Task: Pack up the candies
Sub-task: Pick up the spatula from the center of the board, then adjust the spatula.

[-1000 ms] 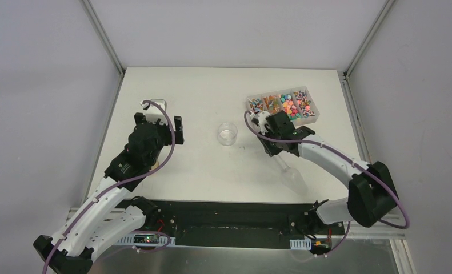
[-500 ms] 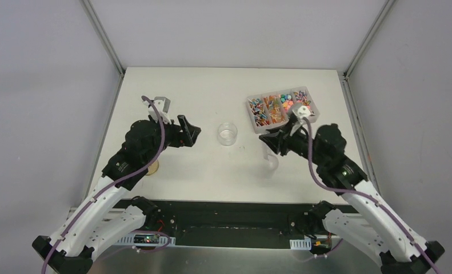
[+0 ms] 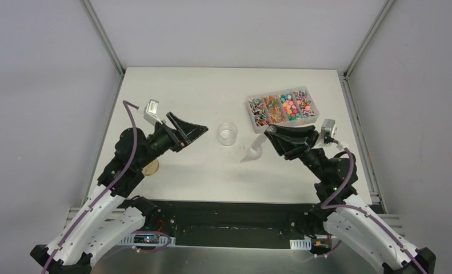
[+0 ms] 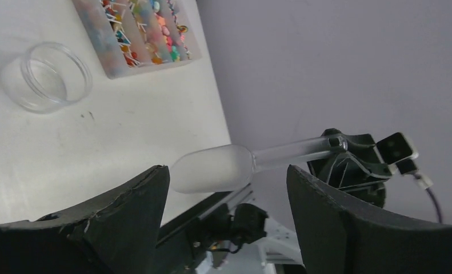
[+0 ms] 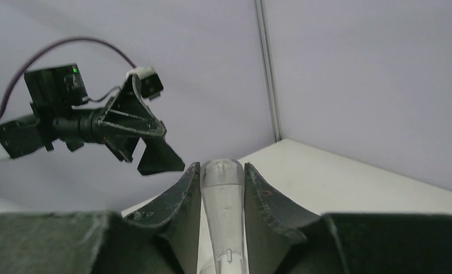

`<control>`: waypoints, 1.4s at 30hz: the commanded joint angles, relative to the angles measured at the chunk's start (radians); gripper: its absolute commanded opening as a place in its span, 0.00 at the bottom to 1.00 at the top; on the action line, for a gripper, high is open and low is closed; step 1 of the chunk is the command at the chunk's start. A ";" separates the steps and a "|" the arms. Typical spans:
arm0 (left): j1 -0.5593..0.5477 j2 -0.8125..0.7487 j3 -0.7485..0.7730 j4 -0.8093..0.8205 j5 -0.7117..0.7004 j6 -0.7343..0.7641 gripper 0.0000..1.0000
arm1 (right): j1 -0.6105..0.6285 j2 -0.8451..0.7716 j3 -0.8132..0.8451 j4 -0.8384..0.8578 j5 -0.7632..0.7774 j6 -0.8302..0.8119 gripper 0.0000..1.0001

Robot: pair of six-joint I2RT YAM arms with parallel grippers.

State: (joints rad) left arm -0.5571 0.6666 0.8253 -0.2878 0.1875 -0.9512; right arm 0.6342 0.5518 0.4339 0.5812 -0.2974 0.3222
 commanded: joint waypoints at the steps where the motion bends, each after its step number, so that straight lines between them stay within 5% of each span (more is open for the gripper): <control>1: -0.006 -0.058 -0.114 0.176 0.011 -0.339 0.75 | 0.011 0.051 0.014 0.336 0.072 0.038 0.00; 11: -0.006 -0.015 -0.267 0.284 -0.036 -0.653 0.63 | 0.055 0.343 0.078 0.636 0.156 -0.020 0.00; 21: -0.007 0.168 -0.261 0.384 0.002 -0.822 0.59 | 0.128 0.637 0.173 0.875 0.138 -0.146 0.00; 32: -0.006 0.300 -0.316 0.564 -0.018 -0.949 0.54 | 0.175 0.744 0.196 0.925 0.085 -0.222 0.00; 38: -0.006 0.287 -0.335 0.601 -0.062 -0.950 0.31 | 0.174 0.723 0.148 0.917 0.040 -0.215 0.00; 42: -0.001 0.265 -0.333 0.612 -0.100 -0.904 0.22 | 0.175 0.668 0.071 0.847 -0.014 -0.235 0.08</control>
State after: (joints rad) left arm -0.5568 0.9665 0.4923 0.2359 0.1478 -1.8683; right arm 0.8040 1.2850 0.5594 1.4315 -0.2420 0.1062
